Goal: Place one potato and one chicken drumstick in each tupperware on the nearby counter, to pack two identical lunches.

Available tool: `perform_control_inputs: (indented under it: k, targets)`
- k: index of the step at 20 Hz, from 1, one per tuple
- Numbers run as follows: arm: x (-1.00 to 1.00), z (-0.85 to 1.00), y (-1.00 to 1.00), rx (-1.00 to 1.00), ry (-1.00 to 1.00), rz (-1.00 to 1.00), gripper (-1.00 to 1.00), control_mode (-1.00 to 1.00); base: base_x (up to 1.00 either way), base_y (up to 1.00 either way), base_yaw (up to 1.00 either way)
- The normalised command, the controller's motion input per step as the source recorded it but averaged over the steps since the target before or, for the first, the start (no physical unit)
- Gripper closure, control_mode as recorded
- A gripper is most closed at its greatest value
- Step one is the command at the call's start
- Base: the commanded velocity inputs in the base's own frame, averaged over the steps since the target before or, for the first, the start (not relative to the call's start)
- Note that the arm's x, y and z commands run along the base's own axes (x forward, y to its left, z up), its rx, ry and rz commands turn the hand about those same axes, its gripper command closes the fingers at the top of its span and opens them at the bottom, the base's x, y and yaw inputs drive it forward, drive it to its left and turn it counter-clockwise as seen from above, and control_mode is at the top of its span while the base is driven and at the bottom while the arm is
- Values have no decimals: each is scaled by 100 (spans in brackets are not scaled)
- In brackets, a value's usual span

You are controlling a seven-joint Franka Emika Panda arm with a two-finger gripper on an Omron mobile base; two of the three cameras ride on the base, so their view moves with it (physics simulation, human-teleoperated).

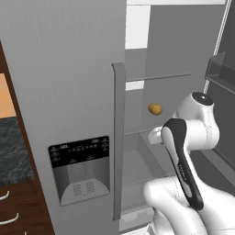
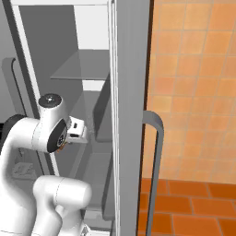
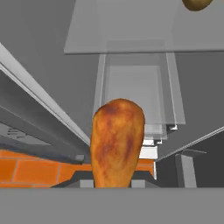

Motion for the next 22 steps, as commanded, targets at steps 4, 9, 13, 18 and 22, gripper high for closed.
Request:
perform_control_inputs:
  k: [4,9,13,18,22]
  targets:
    - [-15,8,0,0,2,0,100,100,-54,17,0]
    - [0,0,0,0,0,0,100,100,-42,82,12]
    - [0,0,0,0,0,0,100,100,0,100,27]
    - [0,0,0,0,0,0,100,100,0,100,28]
    - [0,0,0,0,0,0,100,100,0,100,25]
